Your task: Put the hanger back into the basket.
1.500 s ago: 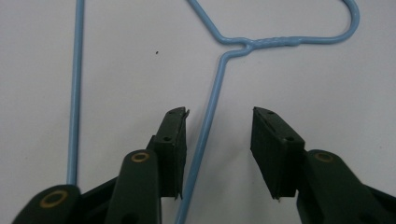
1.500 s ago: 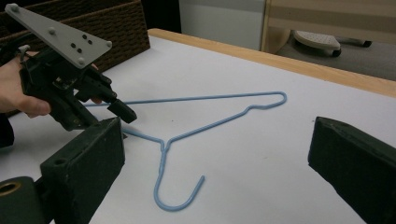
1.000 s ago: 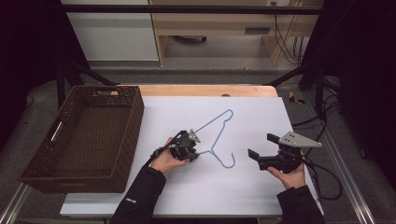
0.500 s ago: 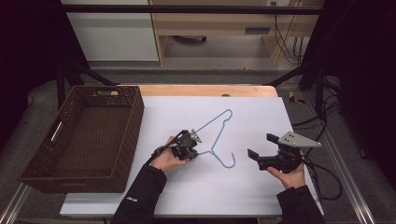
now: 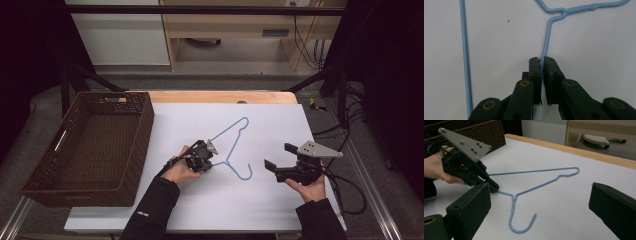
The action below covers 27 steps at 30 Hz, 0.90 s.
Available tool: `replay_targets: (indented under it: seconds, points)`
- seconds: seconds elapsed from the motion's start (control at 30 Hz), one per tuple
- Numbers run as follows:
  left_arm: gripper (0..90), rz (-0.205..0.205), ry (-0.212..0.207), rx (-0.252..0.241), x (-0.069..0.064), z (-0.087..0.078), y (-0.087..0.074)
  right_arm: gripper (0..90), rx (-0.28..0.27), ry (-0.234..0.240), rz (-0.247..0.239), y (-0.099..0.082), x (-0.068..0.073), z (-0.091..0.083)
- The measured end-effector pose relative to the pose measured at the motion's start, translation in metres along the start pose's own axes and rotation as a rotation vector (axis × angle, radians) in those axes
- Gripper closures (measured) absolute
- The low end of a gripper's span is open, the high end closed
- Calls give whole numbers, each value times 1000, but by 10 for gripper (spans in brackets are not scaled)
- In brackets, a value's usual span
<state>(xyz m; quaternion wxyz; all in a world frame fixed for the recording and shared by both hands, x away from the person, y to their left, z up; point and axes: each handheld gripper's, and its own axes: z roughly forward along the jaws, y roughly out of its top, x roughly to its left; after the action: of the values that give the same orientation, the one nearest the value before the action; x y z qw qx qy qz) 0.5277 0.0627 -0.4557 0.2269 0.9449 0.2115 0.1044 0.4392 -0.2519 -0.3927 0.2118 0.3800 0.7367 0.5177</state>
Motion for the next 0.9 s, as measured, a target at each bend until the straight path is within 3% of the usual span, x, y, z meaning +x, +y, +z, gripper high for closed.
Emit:
replay_targets:
  seconds: [0.13,0.33,0.47,0.9]
  points:
    - [857,27,13,-1,-2,0,0,47,1,-1,2,0,0,0]
    - [870,33,16,-8,-5,-1,1,50,7,1,-2,-1,1,1]
    - [871,29,25,-6,-4,-3,1,53,12,7,-1,-1,1,2]
    - [872,-13,14,-92,-9,-25,2,63,37,38,-11,-5,7,10]
